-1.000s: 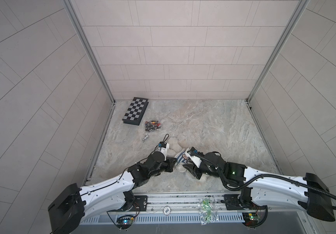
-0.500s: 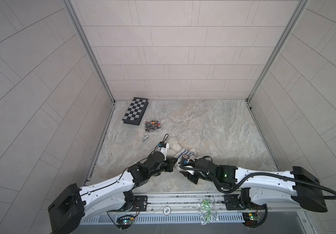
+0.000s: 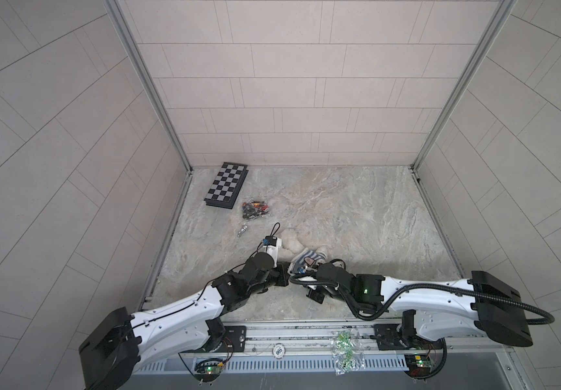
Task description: Dress the teddy bear
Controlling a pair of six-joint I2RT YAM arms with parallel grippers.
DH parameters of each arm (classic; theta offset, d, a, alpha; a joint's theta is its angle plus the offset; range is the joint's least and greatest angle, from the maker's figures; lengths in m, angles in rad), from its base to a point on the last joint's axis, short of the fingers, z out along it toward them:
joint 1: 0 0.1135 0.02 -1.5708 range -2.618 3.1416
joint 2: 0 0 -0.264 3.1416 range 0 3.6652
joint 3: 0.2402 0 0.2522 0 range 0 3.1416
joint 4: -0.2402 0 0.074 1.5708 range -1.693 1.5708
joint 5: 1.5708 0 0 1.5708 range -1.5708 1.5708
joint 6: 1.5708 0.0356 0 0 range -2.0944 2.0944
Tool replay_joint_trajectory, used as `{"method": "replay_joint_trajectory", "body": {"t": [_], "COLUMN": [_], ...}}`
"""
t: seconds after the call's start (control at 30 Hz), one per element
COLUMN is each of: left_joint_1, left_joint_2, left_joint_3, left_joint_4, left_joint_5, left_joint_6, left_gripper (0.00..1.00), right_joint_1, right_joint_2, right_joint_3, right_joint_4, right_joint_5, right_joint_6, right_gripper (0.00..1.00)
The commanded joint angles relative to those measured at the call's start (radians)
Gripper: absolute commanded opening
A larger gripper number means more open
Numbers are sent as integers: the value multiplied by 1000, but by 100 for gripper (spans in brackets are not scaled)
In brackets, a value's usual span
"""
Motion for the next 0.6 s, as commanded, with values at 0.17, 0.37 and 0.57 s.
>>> {"method": "replay_joint_trajectory", "body": {"t": [0.17,0.37,0.57], "left_joint_1": [38,50,48], "left_joint_2": [-43,-57,-68], "left_joint_3": [8,11,29], "left_joint_4": [-78,-170,-230], "left_joint_5": [-37,-81,-83], "left_joint_6": [57,111,168], "left_gripper": [0,0,0], "right_joint_1": [5,-58,-118], "right_joint_2": [-269,-449,-446], "right_joint_3": [-4,-51,-64], "right_joint_4": [-9,7,9], "right_joint_5": [93,97,123], "right_joint_6": [18,115,240], "right_gripper": [0,0,0]}}
